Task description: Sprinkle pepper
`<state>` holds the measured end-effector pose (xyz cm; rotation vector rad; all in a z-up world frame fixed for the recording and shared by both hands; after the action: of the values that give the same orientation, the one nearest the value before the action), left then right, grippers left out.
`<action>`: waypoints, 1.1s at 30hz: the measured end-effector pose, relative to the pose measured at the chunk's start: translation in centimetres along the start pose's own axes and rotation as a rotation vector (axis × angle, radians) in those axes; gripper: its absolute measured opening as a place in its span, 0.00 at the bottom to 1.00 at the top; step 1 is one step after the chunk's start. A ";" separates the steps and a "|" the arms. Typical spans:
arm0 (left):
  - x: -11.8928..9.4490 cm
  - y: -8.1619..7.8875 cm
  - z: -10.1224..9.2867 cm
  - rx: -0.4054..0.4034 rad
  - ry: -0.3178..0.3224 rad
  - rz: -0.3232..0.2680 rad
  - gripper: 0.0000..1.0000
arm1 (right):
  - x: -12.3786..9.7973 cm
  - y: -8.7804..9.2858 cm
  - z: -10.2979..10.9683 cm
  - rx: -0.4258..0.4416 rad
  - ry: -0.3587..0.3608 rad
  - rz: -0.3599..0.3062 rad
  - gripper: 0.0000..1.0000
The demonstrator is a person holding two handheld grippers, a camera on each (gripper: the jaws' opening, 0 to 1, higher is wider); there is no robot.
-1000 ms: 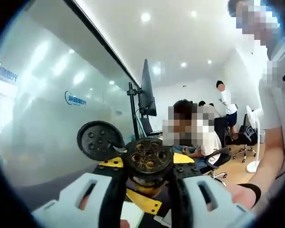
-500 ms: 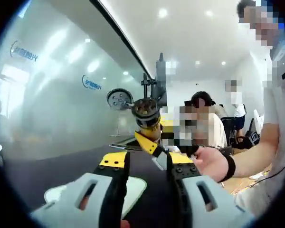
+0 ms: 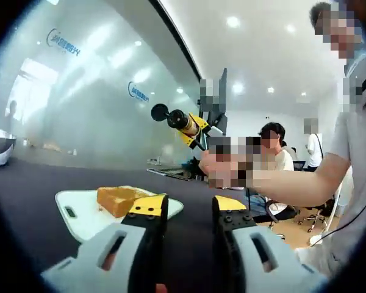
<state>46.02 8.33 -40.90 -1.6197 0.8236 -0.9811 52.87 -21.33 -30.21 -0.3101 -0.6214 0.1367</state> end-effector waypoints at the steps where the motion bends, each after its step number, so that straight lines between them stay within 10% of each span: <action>1: 0.0 -0.7 0.2 0.022 -0.017 -0.031 0.20 | 0.4 -0.2 0.1 -0.045 0.007 0.021 0.21; 3: 0.0 -1.8 0.3 -0.023 -0.011 -0.108 0.20 | 1.2 -0.6 0.5 -0.191 0.038 0.071 0.21; 11: 0.7 0.1 -0.4 0.095 0.007 0.038 0.21 | 3.6 -1.6 1.2 -0.470 0.072 0.215 0.21; 19: 1.2 2.1 -0.6 0.184 0.002 0.192 0.24 | 3.4 2.4 -1.2 -0.718 0.126 0.458 0.21; 25: 1.1 2.2 -0.8 0.166 0.016 0.203 0.24 | 2.2 4.9 -0.9 -0.801 0.128 0.534 0.22; 33: 1.1 2.3 -1.0 0.167 0.019 0.207 0.24 | 2.8 3.3 -1.9 -0.759 0.127 0.497 0.22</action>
<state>45.55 6.39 -42.75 -1.3555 0.8793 -0.8948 56.16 -18.07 -31.19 -1.1999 -0.4381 0.3544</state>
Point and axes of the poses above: the point that each gripper's makers call its tool centre point, and the gripper's own axes: x roughly forward along the fingers, z roughly to its left, y roughly out of its underside, the point moved 8 cm from there along -x, roughly backward along the fingers, and after that the axes turned 2 degrees about -z, right-handed, at the moved point
